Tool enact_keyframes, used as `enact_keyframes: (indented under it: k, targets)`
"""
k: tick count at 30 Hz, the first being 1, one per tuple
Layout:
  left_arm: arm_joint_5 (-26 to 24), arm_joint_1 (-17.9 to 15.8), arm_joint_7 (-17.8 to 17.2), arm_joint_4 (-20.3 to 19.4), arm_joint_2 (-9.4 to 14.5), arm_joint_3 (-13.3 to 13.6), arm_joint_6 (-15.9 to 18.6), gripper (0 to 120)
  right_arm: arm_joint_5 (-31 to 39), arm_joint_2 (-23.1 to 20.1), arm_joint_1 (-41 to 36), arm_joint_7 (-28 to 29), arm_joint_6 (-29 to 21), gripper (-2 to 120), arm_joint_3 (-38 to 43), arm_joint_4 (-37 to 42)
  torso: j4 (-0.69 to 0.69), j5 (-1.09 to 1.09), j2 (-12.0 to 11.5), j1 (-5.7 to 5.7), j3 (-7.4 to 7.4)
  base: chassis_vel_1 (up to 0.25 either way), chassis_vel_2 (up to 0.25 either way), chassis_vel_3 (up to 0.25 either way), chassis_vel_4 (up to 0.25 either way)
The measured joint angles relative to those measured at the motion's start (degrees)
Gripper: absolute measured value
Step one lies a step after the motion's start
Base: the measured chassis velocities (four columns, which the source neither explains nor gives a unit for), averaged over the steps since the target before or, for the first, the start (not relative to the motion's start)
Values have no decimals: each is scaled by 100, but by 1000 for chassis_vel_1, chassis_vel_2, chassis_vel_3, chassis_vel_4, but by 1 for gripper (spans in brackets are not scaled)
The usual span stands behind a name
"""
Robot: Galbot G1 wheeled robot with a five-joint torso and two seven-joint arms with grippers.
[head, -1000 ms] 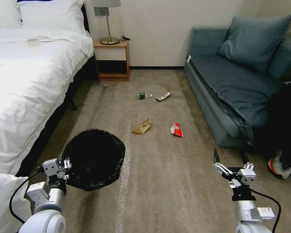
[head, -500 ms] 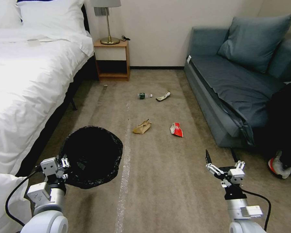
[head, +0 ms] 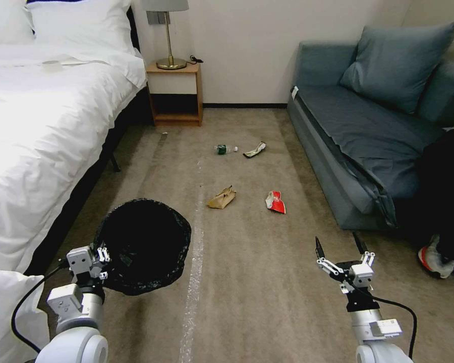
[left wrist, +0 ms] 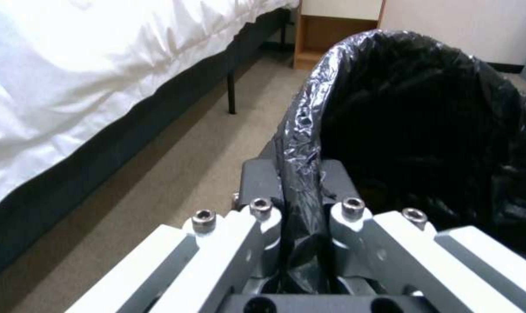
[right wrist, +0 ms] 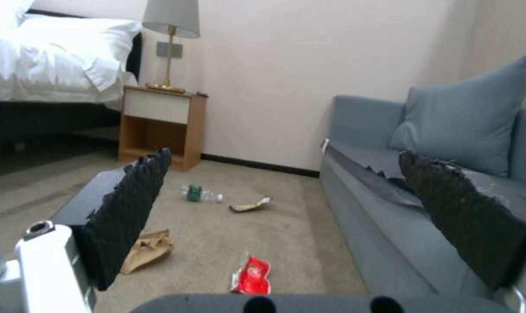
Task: Pick up the trash bin, then pick up the garbage on the floor and place it into the trash bin.
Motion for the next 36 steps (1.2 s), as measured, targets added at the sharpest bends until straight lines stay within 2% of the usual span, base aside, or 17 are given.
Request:
enact_keyframes:
  k: [12,36]
  targets:
    - [40,-6,14,-39,-30,21,-33,5,128,32,5,-136,21,100,86,-10,0,0,1,0,-1,0,0,0,0]
    - [49,19,7,-78,-21,13,-31,5,178,100,-6,-289,137,100,227,23,0,0,1,0,0,-100,109,107,-95]
